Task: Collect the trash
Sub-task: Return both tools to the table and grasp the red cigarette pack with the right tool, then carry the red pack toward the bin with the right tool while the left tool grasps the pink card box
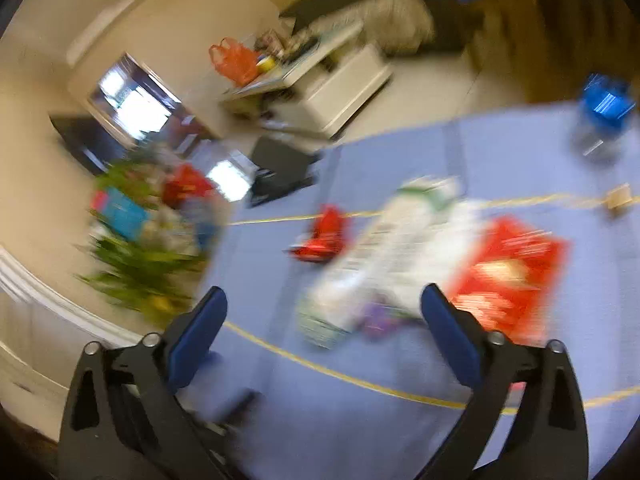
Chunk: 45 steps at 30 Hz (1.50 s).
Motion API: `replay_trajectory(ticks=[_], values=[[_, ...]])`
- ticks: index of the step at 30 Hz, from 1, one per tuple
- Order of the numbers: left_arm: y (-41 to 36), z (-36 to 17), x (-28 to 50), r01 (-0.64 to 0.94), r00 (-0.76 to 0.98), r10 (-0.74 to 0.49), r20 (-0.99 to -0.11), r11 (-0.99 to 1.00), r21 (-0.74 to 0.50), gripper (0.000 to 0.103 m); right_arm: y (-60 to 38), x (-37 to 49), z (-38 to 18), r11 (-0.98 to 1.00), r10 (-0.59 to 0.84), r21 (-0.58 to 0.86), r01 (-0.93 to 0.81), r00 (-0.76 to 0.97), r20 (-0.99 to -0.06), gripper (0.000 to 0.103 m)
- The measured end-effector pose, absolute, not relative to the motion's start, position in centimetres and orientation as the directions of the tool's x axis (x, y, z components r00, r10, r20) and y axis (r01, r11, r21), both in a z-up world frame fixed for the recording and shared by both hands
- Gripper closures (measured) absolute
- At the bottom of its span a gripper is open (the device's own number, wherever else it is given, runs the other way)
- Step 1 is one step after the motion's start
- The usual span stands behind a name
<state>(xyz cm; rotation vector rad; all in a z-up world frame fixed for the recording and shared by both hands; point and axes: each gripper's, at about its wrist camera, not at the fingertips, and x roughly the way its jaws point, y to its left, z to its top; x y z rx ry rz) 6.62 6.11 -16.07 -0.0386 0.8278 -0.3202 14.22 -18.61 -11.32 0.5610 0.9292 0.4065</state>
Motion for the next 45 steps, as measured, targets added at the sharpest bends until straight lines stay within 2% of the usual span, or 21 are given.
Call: replay_trajectory(ticks=[3,4,7,9,12,16,19,23,24,25,26,28,40,42,45], values=[[6.5,-16.2,6.7,0.266,0.623,-0.310,-0.718,0.947,-0.178,0.007,-17.8,17.3,-12.7,0.789,0.524,0.614,0.026,0.493,-0.694,0.024],[6.6,-16.2,6.7,0.268,0.621,-0.313,-0.719,0.946,-0.181,0.007,-17.8,17.8,-13.0,0.796,0.505,0.602,0.057,0.485,-0.714,0.030],[6.7,-16.1,6.7,0.274,0.619,-0.325,-0.715,0.943,-0.191,0.007,-18.9,18.1,-12.3,0.833,0.432,0.549,0.077,0.530,-0.729,0.032],[6.7,-16.1,6.7,0.281,0.613,-0.337,-0.714,0.938,-0.201,0.007,-20.4,17.6,-11.1,0.885,0.324,0.457,0.089,0.589,-0.740,0.023],[6.6,-16.1,6.8,0.291,0.601,-0.356,-0.716,0.931,-0.219,0.007,-22.4,16.5,-11.0,0.941,0.153,0.301,0.154,0.599,-0.786,0.019],[6.4,-16.0,6.7,0.295,0.601,-0.367,-0.709,0.927,-0.230,0.007,-24.2,15.5,-13.5,0.943,0.074,0.234,0.237,0.537,-0.840,0.017],[6.1,-16.1,6.6,0.299,0.602,-0.359,-0.714,0.930,-0.216,0.007,-23.1,15.3,-13.9,0.950,-0.011,0.158,0.270,0.533,-0.846,0.005],[6.3,-16.2,6.6,0.287,0.606,-0.346,-0.716,0.935,-0.208,0.007,-20.1,15.7,-14.7,0.964,-0.151,-0.016,0.264,0.502,-0.852,0.006],[6.4,-16.3,6.7,0.282,0.603,-0.345,-0.719,0.936,-0.213,0.007,-19.6,15.7,-15.1,0.967,-0.159,-0.034,0.252,0.493,-0.855,0.006],[6.6,-16.3,6.8,0.279,0.601,-0.346,-0.720,0.936,-0.216,0.007,-19.6,15.1,-15.7,0.968,-0.158,-0.035,0.249,0.495,-0.854,0.011],[6.7,-16.4,6.8,0.276,0.598,-0.348,-0.722,0.935,-0.223,0.007,-19.9,14.8,-15.8,0.967,-0.145,-0.015,0.253,0.504,-0.852,0.027],[6.7,-16.5,6.9,0.275,0.595,-0.352,-0.722,0.934,-0.228,0.007,-20.8,14.1,-15.8,0.962,-0.109,0.042,0.269,0.520,-0.847,0.026],[6.0,-16.5,6.5,0.297,0.601,-0.345,-0.721,0.934,-0.199,0.007,-30.2,7.3,-15.4,0.943,-0.042,0.141,0.302,0.526,-0.850,0.030],[5.8,-16.5,6.4,0.301,0.606,-0.343,-0.718,0.934,-0.193,0.007,-30.8,6.6,-15.5,0.949,-0.044,0.127,0.287,0.521,-0.852,0.030],[5.1,-16.3,6.0,0.326,0.610,-0.350,-0.711,0.929,-0.177,0.007,-30.5,6.0,-16.4,0.965,-0.110,0.025,0.260,0.490,-0.865,0.029]])
